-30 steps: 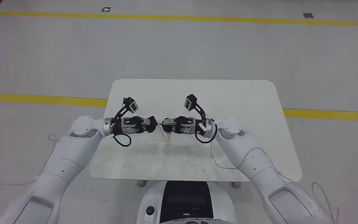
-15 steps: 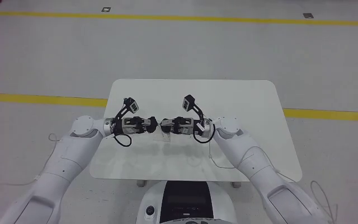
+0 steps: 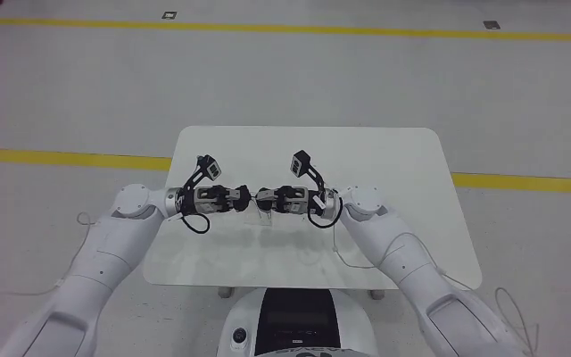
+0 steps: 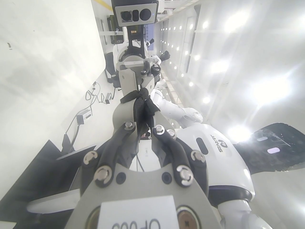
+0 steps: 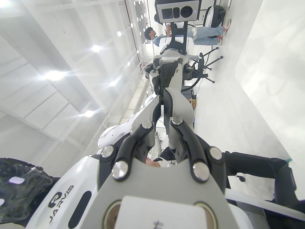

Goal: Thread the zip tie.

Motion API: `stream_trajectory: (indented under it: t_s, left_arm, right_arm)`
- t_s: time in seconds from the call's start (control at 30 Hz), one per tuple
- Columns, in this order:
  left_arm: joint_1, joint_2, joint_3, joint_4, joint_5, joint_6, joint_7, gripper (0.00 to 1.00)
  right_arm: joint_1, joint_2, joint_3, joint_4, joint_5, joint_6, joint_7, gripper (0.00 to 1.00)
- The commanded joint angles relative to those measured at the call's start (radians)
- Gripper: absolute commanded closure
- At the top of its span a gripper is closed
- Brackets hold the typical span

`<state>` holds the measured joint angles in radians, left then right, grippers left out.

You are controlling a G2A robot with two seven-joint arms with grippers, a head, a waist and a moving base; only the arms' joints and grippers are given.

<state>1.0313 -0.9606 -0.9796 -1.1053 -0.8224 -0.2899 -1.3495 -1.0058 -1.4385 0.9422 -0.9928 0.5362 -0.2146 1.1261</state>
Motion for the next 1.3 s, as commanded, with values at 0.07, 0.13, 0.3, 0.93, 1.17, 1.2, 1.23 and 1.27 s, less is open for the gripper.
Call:
stream_trajectory:
  t_s: [0.07,0.13,0.3,0.93,1.17,1.2,1.23,1.27]
  left_arm:
    - [-0.001,-0.001,0.000,0.000,0.003,0.003,0.000,0.91]
    - [-0.001,-0.002,0.000,0.000,0.004,0.003,0.001,0.91]
    - [-0.001,-0.003,0.000,0.002,0.005,0.004,0.001,0.89]
    - [-0.006,-0.010,0.003,0.016,0.006,0.005,-0.005,0.93]
    - [-0.006,-0.011,0.003,0.019,0.008,0.004,-0.003,0.93]
    - [-0.006,-0.011,0.002,0.019,0.008,0.004,-0.003,0.92]
    - [-0.006,-0.011,0.002,0.019,0.009,0.004,-0.004,0.92]
    - [-0.006,-0.011,0.002,0.019,0.009,0.004,-0.004,0.92]
  right_arm:
    - [0.000,0.001,-0.002,-0.003,0.000,0.003,-0.001,1.00]
    - [0.000,0.001,-0.003,-0.004,0.000,0.004,-0.002,1.00]
    - [0.003,0.000,-0.008,-0.002,0.002,0.006,-0.002,1.00]
    - [0.015,-0.005,-0.028,0.014,0.009,0.000,-0.002,1.00]
    - [0.017,-0.005,-0.032,0.017,0.012,-0.002,-0.003,1.00]
    - [0.017,-0.005,-0.032,0.017,0.012,-0.002,-0.003,1.00]
    - [0.017,-0.005,-0.033,0.018,0.012,-0.003,-0.003,1.00]
    - [0.017,-0.005,-0.033,0.018,0.012,-0.004,-0.003,1.00]
